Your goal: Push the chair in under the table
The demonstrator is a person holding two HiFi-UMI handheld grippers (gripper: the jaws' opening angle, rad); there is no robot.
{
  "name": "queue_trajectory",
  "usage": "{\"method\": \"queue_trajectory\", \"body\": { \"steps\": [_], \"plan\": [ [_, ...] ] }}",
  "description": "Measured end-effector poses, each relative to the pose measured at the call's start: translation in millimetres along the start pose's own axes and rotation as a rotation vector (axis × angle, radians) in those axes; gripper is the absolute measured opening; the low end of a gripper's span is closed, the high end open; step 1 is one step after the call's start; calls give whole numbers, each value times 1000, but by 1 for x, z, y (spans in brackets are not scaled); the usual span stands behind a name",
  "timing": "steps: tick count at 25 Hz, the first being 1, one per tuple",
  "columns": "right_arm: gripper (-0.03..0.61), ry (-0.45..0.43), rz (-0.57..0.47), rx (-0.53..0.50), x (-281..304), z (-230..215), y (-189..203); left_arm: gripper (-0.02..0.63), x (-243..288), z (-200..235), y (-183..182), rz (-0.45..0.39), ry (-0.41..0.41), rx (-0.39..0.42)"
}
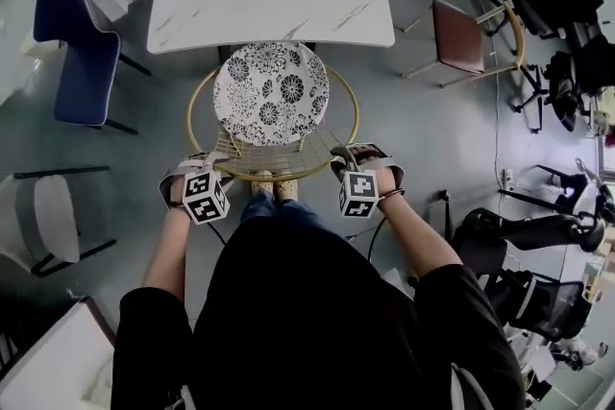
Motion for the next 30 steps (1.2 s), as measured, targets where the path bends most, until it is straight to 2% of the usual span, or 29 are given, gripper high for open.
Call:
{"method": "queue_trajectory", "body": {
  "steps": [4, 9, 12, 15, 18, 21, 27, 30],
  "plan": [
    [82, 104, -69, 51, -30, -28, -10, 175, -30, 6, -20, -117, -65, -87],
    [54, 262, -151, 134, -66, -72, -30, 112, -68, 20, -54, -264, -192, -127],
    [40, 379, -219, 254, -94, -102, -39, 55, -96, 29, -77, -394, -302, -167],
    [32, 493, -303, 434, -126, -127, -45, 14, -124, 34, -100, -516, -394, -194],
    [25, 594, -412, 614, -156, -146, -49, 9, -149, 37, -120, -595, -438, -222],
    [23, 695, -519, 728, -182, -159, -53, 9, -175, 43, -137, -662, -504, -282],
    [21, 874, -623, 868, -229, -178, -53, 8, -240, 59, -162, -964, -577, -469],
    [21, 941, -651, 895, -251, -184, -53, 9, -266, 58, -169, -1056, -627, -513]
  ]
}}
Point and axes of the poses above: the fingertips, and each gripper's own axes: x forward along the fingers, z to its left, y out of its underside, the point moved 7 cm from there along -x, backward along the fingers, and after that the axes turned 13 degrees about -x, right-handed, at the moved point
